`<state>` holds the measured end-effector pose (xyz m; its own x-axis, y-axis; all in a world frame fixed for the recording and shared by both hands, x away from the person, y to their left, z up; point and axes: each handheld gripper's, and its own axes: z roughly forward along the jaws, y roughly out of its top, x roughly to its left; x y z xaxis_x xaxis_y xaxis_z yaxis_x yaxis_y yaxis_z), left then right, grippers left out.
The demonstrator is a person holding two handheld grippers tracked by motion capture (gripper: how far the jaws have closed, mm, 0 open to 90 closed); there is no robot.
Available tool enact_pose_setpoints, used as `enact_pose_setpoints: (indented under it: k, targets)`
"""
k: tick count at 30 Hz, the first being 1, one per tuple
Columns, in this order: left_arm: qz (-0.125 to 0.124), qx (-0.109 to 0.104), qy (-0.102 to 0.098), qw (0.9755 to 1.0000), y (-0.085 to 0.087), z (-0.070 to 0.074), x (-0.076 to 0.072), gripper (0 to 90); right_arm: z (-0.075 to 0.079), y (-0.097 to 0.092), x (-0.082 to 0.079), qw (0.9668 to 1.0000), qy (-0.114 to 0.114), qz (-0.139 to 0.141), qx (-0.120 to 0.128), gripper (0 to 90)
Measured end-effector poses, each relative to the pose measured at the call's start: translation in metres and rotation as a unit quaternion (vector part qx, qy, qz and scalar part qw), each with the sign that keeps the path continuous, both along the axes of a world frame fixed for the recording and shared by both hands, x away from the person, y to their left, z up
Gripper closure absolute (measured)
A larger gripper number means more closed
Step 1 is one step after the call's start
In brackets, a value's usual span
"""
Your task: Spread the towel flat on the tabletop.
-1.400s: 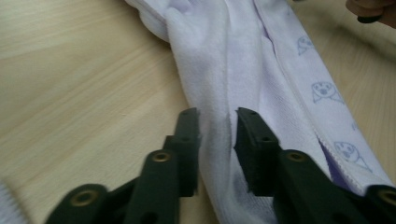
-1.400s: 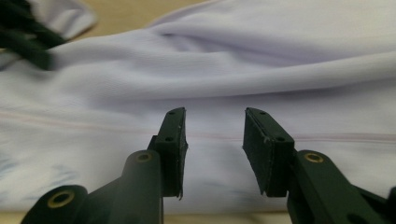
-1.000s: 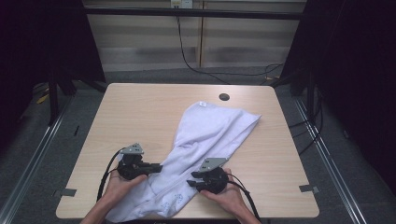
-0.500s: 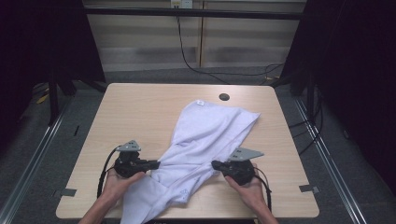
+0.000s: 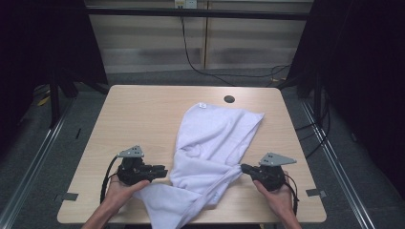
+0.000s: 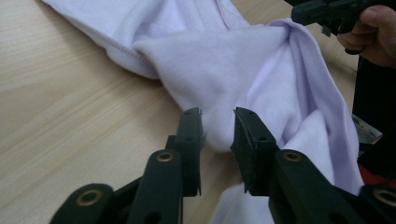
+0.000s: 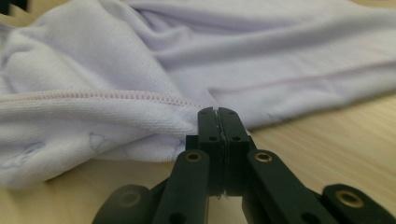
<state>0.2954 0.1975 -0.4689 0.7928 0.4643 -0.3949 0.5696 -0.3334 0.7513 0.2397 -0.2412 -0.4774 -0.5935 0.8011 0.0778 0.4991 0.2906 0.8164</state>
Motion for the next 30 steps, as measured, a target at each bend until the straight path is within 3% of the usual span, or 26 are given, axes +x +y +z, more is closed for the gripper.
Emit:
enact_pose_setpoints:
  k: [3, 6, 8, 12, 15, 16, 18, 20, 22, 25, 28, 30]
  targets:
    - [-0.004, 0.004, -0.003, 1.0000, 0.005, -0.002, -0.002, 69.0, -0.008, -0.018, 0.000, 0.9992, 0.024, -0.033, 0.004, 81.1]
    - [-0.016, -0.005, 0.006, 0.9998, 0.009, -0.005, -0.009, 61.1, -0.001, -0.016, -0.011, 0.9994, 0.017, -0.024, 0.019, 70.2]
    - [-0.019, 0.002, 0.003, 0.9998, 0.007, -0.006, -0.016, 56.6, 0.008, -0.005, -0.020, 0.9995, 0.005, 0.003, 0.032, 67.6]
    - [-0.049, -0.011, 0.006, 0.9987, 0.002, -0.009, -0.024, 49.4, 0.019, 0.029, -0.025, 0.9971, -0.004, 0.052, 0.056, 64.6]
    - [-0.065, 0.000, 0.001, 0.9979, -0.002, -0.013, -0.027, 47.8, 0.015, 0.054, -0.021, 0.9941, 0.009, 0.091, 0.058, 63.4]
    - [-0.067, 0.009, -0.001, 0.9977, -0.004, -0.016, -0.027, 49.9, 0.013, 0.062, -0.020, 0.9933, 0.012, 0.102, 0.052, 63.3]
    - [-0.077, 0.030, 0.001, 0.9966, -0.007, -0.021, -0.027, 70.8, 0.008, 0.076, -0.020, 0.9902, 0.025, 0.125, 0.057, 62.7]
    - [-0.083, 0.039, 0.002, 0.9958, -0.010, -0.025, -0.027, 85.6, 0.004, 0.087, -0.020, 0.9874, 0.032, 0.145, 0.055, 61.7]
    - [-0.074, 0.035, 0.003, 0.9966, -0.013, -0.024, -0.024, 86.6, 0.001, 0.094, -0.020, 0.9861, 0.036, 0.154, 0.051, 59.4]
    - [-0.050, -0.010, 0.003, 0.9987, -0.014, -0.013, -0.017, 86.8, 0.003, 0.099, -0.023, 0.9832, 0.038, 0.171, 0.053, 57.9]
    - [-0.032, -0.040, -0.008, 0.9986, -0.014, 0.001, -0.007, 86.8, 0.001, 0.102, -0.023, 0.9805, 0.044, 0.184, 0.053, 55.1]
    - [-0.016, -0.032, -0.023, 0.9991, -0.017, 0.008, 0.001, 86.8, -0.001, 0.106, -0.022, 0.9805, 0.046, 0.186, 0.043, 52.2]
